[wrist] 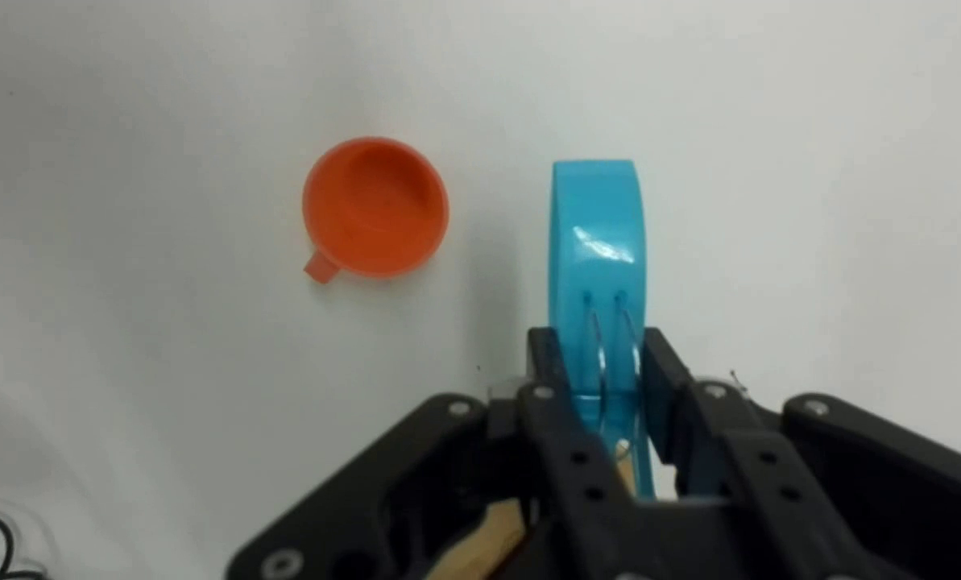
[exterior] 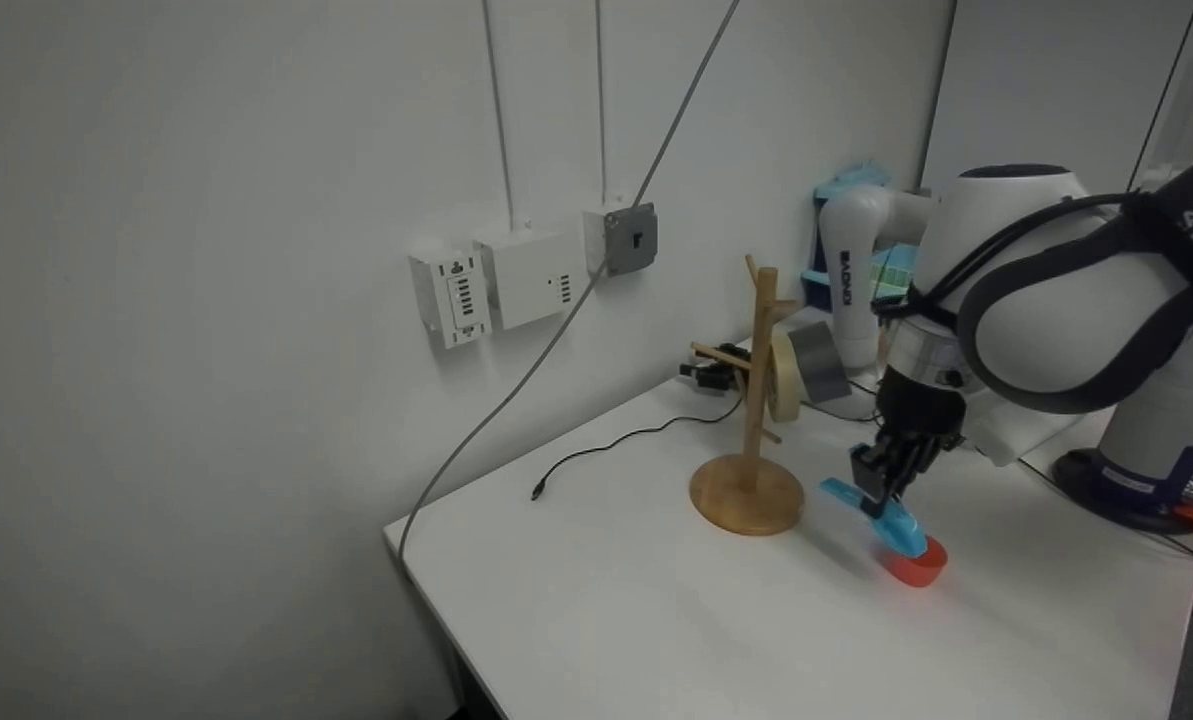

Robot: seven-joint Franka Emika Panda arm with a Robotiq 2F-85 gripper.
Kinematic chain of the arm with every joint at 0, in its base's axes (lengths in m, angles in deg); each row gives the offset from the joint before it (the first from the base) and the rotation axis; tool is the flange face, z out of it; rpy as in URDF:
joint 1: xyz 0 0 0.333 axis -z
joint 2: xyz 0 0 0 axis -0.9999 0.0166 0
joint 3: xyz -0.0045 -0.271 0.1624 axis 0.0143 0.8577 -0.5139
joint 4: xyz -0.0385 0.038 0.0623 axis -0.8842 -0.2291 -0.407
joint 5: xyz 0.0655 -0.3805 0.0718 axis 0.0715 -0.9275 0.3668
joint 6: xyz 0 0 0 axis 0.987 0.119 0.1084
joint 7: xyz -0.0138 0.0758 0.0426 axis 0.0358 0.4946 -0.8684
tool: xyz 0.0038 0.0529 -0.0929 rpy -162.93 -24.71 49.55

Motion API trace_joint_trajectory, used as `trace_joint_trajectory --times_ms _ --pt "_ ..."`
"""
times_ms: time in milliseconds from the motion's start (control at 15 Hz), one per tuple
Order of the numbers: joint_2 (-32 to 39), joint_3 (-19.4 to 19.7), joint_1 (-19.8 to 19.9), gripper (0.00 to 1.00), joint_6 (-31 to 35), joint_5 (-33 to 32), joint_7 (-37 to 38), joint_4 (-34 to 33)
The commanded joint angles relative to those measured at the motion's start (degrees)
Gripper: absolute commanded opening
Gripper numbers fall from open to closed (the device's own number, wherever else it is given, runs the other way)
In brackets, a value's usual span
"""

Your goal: Hang the blue peg on the wooden stand

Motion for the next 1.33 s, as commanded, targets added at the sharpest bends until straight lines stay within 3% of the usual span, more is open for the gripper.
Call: trace_joint_trajectory --times_ms 0,733,1133,1200,1267 --pt "-6.1 -0.4 0.6 0.07 -0.3 1.4 -3.1 4.4" --pt "-16.8 -0.9 0.4 0.07 -1.0 3.5 -7.1 9.1" --pt "-21.2 -0.8 0.1 0.07 -0.2 7.8 -8.0 10.9" --pt "-18.2 0.1 -0.7 0.26 -0.2 4.6 -5.5 8.7" --pt "-18.8 0.1 -0.7 0.26 -0.2 5.4 -5.7 8.9"
